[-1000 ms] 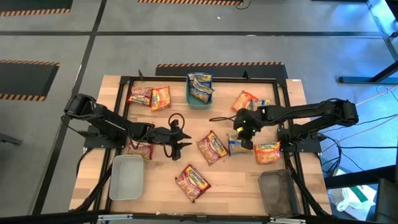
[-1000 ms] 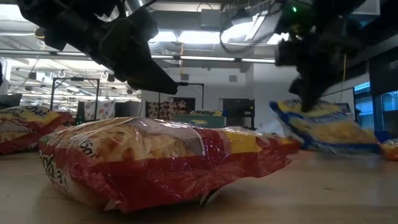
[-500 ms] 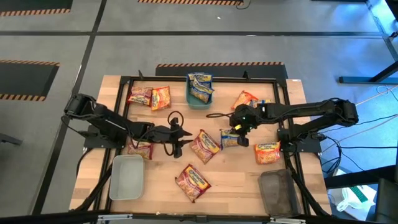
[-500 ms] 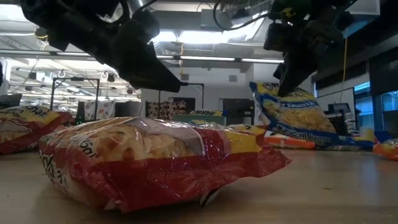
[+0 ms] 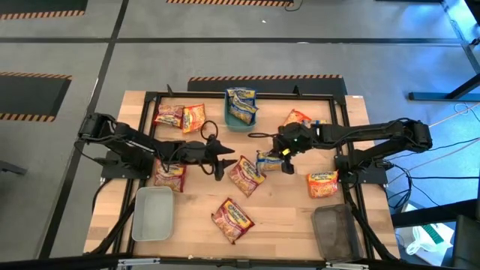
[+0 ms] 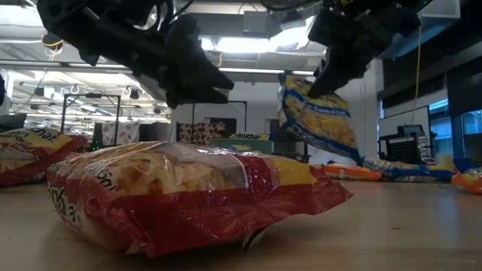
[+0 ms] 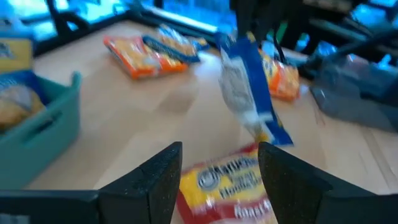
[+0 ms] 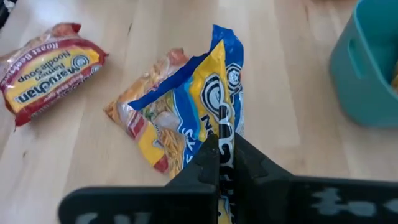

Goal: Sort Maruchan noodles
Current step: Put the blue noodle pack into the green bin

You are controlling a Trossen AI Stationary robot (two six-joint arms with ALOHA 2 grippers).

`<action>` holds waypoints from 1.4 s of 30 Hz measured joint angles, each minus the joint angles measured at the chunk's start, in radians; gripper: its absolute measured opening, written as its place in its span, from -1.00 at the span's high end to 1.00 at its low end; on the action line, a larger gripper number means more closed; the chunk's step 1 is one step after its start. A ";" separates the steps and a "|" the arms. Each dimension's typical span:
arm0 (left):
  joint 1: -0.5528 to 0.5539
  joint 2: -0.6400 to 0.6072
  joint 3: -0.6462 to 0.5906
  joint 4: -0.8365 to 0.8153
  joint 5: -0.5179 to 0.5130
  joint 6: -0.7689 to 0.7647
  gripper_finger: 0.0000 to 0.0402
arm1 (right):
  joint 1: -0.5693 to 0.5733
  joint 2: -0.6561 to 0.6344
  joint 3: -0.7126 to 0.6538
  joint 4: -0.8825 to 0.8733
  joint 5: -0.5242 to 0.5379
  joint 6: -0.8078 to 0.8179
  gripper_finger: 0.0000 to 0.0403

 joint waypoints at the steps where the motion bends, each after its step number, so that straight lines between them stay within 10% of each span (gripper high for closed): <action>1: 0.000 0.000 0.000 0.016 -0.005 -0.001 -0.02 | 0.000 0.000 0.000 0.008 0.000 -0.008 0.99; 42: 0.006 -0.041 0.000 0.078 0.092 -0.063 -0.54 | 0.000 0.072 0.001 0.217 0.026 -0.030 1.00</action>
